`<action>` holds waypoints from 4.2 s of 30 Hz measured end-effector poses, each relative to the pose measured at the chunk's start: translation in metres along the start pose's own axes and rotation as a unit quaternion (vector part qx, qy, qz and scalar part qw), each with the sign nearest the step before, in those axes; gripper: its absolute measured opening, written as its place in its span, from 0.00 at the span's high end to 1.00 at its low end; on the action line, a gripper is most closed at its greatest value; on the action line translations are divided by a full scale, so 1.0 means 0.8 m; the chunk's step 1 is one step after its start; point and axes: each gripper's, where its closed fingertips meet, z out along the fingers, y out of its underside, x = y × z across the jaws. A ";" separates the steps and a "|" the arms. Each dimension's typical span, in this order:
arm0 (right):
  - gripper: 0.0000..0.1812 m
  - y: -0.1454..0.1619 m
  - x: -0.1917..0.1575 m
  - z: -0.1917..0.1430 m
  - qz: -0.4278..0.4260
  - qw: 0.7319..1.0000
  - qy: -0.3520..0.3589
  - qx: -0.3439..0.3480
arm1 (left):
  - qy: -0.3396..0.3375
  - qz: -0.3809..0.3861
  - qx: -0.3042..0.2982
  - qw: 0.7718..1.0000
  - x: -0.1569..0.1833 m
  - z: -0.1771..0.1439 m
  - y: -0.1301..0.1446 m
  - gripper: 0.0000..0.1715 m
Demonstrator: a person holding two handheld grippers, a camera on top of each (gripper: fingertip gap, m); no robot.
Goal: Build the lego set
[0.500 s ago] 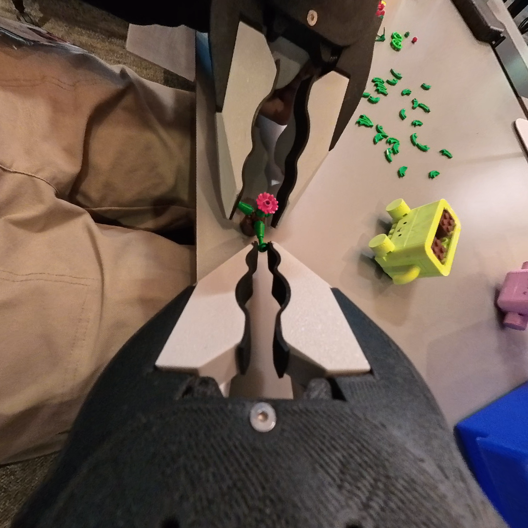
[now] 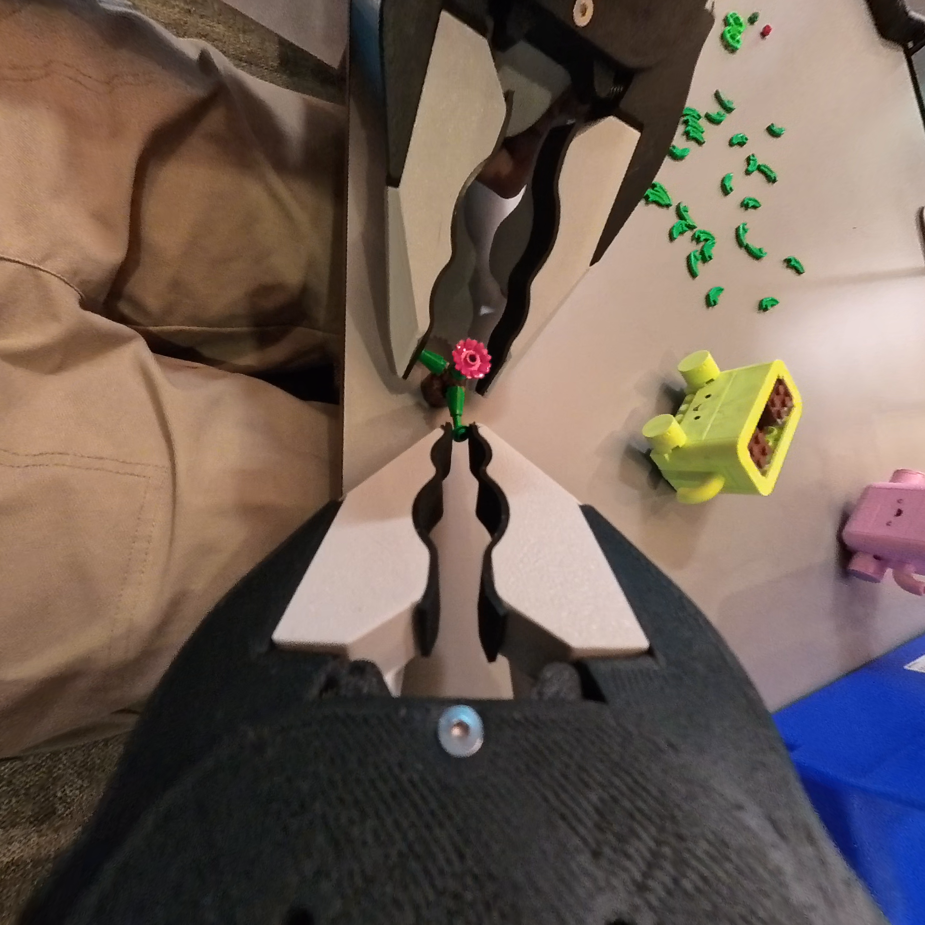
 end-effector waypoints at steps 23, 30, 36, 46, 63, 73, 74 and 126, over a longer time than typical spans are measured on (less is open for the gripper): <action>0.98 -0.010 0.000 0.001 0.080 0.993 -0.070 0.046 | -0.008 0.008 -0.003 1.000 -0.002 0.002 0.000 0.82; 0.98 -0.006 0.012 -0.008 0.133 0.986 -0.034 0.094 | -0.013 0.010 -0.005 1.000 -0.003 0.002 0.001 0.82; 0.98 -0.016 0.037 -0.034 0.223 0.958 0.022 0.182 | -0.044 0.014 -0.007 0.999 -0.011 0.002 0.002 0.68; 0.98 -0.078 0.048 -0.097 0.317 0.862 0.012 0.394 | -0.058 -0.075 0.287 0.953 0.005 -0.089 -0.114 0.84; 0.98 -0.109 0.029 -0.121 0.213 0.876 0.058 0.429 | 0.244 -0.335 0.362 0.835 0.043 -0.088 -0.144 0.91; 0.98 -0.104 0.026 -0.118 0.199 0.881 0.058 0.424 | 0.255 -0.331 0.360 0.834 0.047 -0.084 -0.141 0.99; 0.98 -0.104 0.025 -0.118 0.196 0.883 0.057 0.423 | 0.253 -0.328 0.357 0.837 0.048 -0.083 -0.140 0.99; 0.97 -0.087 0.008 -0.103 0.166 0.919 0.039 0.355 | 0.139 -0.218 0.303 0.917 0.047 -0.069 -0.122 0.90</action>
